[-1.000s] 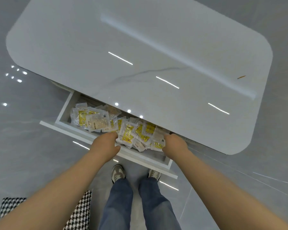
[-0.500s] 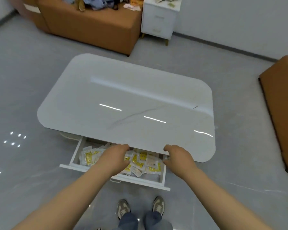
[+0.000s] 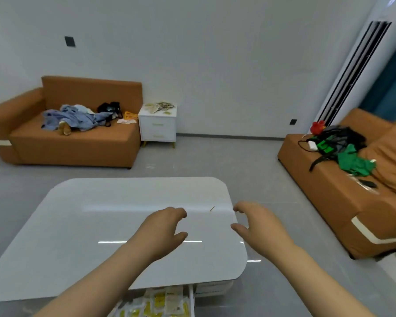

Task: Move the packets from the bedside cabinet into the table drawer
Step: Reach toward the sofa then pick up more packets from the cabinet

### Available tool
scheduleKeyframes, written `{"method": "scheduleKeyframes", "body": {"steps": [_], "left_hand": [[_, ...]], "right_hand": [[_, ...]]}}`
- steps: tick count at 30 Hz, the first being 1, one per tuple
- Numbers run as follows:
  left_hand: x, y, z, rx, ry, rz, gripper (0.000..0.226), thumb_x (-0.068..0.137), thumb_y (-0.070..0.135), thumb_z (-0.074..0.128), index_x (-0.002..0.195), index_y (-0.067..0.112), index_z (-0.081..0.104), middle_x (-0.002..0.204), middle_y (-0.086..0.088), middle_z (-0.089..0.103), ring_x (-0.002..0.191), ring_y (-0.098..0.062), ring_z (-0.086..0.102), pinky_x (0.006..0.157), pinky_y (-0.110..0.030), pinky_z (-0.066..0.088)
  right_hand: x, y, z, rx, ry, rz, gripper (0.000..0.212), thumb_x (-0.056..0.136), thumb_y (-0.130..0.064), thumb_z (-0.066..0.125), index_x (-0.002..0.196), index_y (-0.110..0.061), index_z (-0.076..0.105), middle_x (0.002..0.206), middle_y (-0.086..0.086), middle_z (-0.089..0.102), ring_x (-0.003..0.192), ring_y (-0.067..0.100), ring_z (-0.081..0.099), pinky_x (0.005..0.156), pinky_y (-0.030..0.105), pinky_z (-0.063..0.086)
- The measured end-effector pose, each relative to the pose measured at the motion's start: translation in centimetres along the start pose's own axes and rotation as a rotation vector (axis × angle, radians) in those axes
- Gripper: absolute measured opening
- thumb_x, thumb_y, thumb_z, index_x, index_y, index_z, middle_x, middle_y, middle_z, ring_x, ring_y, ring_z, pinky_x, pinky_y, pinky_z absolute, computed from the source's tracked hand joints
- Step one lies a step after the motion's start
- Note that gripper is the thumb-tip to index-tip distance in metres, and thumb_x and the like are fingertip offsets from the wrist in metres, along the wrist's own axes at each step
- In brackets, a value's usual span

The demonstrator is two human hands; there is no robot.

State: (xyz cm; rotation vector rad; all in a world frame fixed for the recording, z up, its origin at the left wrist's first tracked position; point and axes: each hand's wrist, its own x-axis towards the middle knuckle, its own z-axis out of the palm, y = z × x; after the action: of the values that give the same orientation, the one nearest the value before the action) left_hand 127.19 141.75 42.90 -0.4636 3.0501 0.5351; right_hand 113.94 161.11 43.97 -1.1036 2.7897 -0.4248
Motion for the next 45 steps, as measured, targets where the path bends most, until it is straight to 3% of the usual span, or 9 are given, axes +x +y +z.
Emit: {"method": "scheduleKeyframes", "body": {"steps": [6, 12, 21, 30, 36, 45], "left_hand": [[3.1, 12.7, -3.0, 0.002, 0.168, 0.174, 0.044, 0.092, 0.039, 0.052, 0.134, 0.029, 0.043, 0.134, 0.012, 0.051, 0.121, -0.010, 0.049, 0.097, -0.022, 0.039], [6.0, 24.3, -4.4, 0.022, 0.261, 0.306, 0.044, 0.093, 0.043, 0.052, 0.134, 0.031, 0.041, 0.135, 0.012, 0.050, 0.121, -0.009, 0.048, 0.099, -0.024, 0.041], [11.5, 36.9, -5.6, -0.013, 0.389, 0.465, 0.046, 0.091, 0.045, 0.053, 0.134, 0.031, 0.043, 0.131, 0.017, 0.051, 0.119, -0.002, 0.048, 0.092, -0.013, 0.034], [21.3, 42.1, -4.6, -0.040, 0.407, 0.535, 0.045, 0.091, 0.046, 0.052, 0.133, 0.032, 0.042, 0.131, 0.017, 0.051, 0.119, -0.001, 0.048, 0.092, -0.012, 0.034], [30.7, 42.9, -5.5, -0.061, 0.423, 0.543, 0.045, 0.091, 0.046, 0.052, 0.133, 0.033, 0.042, 0.131, 0.018, 0.051, 0.121, -0.001, 0.047, 0.098, -0.016, 0.038], [45.1, 43.5, -6.1, -0.042, 0.398, 0.527, 0.046, 0.091, 0.047, 0.050, 0.134, 0.032, 0.042, 0.132, 0.017, 0.051, 0.121, -0.002, 0.048, 0.097, -0.016, 0.037]], "right_hand": [[-3.8, 7.9, -10.5, -0.040, 0.203, 0.000, 0.046, 0.091, -0.039, 0.058, 0.134, -0.026, 0.047, 0.134, -0.009, 0.052, 0.124, 0.010, 0.048, 0.101, 0.028, 0.042], [-7.5, 16.3, -18.9, -0.149, 0.343, 0.008, 0.045, 0.089, -0.042, 0.059, 0.131, -0.029, 0.049, 0.130, -0.012, 0.054, 0.119, 0.008, 0.050, 0.096, 0.024, 0.043], [-10.5, 26.1, -26.9, -0.158, 0.521, 0.096, 0.040, 0.088, -0.040, 0.062, 0.125, -0.030, 0.054, 0.122, -0.012, 0.059, 0.112, 0.008, 0.054, 0.093, 0.026, 0.047], [-5.8, 34.5, -29.4, -0.189, 0.563, 0.168, 0.040, 0.087, -0.041, 0.062, 0.125, -0.033, 0.053, 0.123, -0.015, 0.058, 0.114, 0.004, 0.052, 0.095, 0.025, 0.048], [2.1, 38.7, -31.7, -0.205, 0.578, 0.179, 0.035, 0.087, -0.042, 0.062, 0.120, -0.034, 0.054, 0.114, -0.016, 0.059, 0.107, 0.006, 0.054, 0.085, 0.026, 0.048], [15.0, 45.2, -33.3, -0.189, 0.531, 0.186, 0.037, 0.087, -0.042, 0.062, 0.122, -0.032, 0.054, 0.120, -0.015, 0.058, 0.112, 0.007, 0.053, 0.089, 0.024, 0.047]]}}
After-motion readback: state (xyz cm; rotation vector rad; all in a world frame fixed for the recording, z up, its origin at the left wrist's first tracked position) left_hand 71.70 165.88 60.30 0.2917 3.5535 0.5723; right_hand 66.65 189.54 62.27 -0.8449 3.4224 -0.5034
